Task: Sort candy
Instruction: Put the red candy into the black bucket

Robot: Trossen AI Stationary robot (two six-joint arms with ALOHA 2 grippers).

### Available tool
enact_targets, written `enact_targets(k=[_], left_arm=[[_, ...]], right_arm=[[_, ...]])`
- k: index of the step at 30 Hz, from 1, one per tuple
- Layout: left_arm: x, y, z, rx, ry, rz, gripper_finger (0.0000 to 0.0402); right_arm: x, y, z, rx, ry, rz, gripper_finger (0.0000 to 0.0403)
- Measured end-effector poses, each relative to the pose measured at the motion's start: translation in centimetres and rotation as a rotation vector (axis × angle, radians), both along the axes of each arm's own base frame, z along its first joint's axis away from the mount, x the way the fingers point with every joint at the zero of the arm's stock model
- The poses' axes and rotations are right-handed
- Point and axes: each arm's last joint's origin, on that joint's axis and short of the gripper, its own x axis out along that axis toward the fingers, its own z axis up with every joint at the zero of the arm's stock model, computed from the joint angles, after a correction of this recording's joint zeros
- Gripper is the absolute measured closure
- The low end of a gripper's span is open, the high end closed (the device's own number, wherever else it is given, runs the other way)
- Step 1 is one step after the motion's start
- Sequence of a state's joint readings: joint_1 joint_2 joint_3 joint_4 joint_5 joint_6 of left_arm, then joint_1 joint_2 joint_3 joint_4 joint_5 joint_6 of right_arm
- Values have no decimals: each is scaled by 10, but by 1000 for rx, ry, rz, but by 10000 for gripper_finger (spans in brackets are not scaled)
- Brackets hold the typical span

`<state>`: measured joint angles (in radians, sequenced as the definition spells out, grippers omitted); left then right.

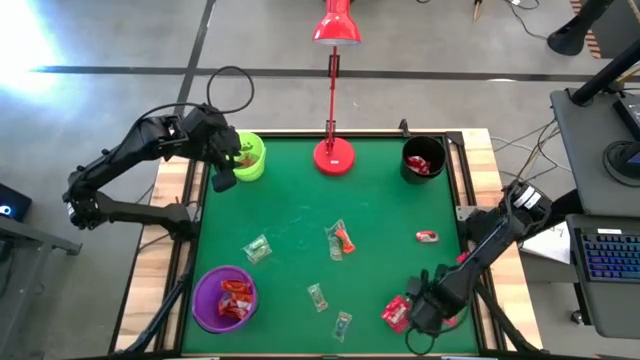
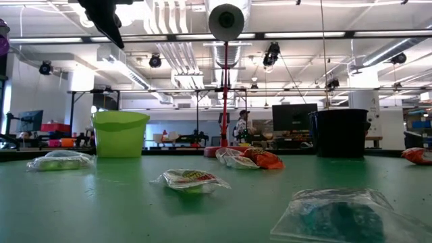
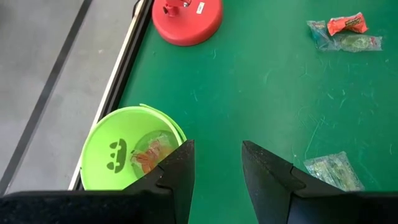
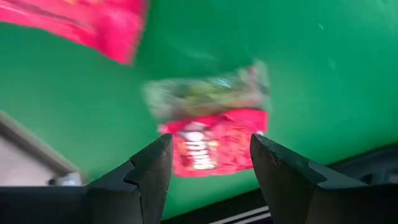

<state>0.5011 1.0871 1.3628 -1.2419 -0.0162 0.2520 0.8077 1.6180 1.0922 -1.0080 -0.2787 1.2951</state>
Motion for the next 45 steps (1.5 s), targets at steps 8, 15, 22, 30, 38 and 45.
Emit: enact_targets(k=[8,15,22,30,38,45], left_arm=[[2,1,-1,-8,5,6,286],[2,1,-1,-10,5,8,286],[3,2,-2,-11,8,7,286],[3,1,-2,-11,8,7,286],[3,1,-2,-19,4,20,286],[3,1,-2,-21,2,24,286]], right_arm=[[-27,2,-18,-66,66,16,195],[-33,12,-18,-20,40,48,195],[-34,23,-15,50,-6,84,195],[-39,19,-22,17,-10,98,195],[-42,13,-39,26,-40,85,195],[-49,4,-59,31,-41,47,197]])
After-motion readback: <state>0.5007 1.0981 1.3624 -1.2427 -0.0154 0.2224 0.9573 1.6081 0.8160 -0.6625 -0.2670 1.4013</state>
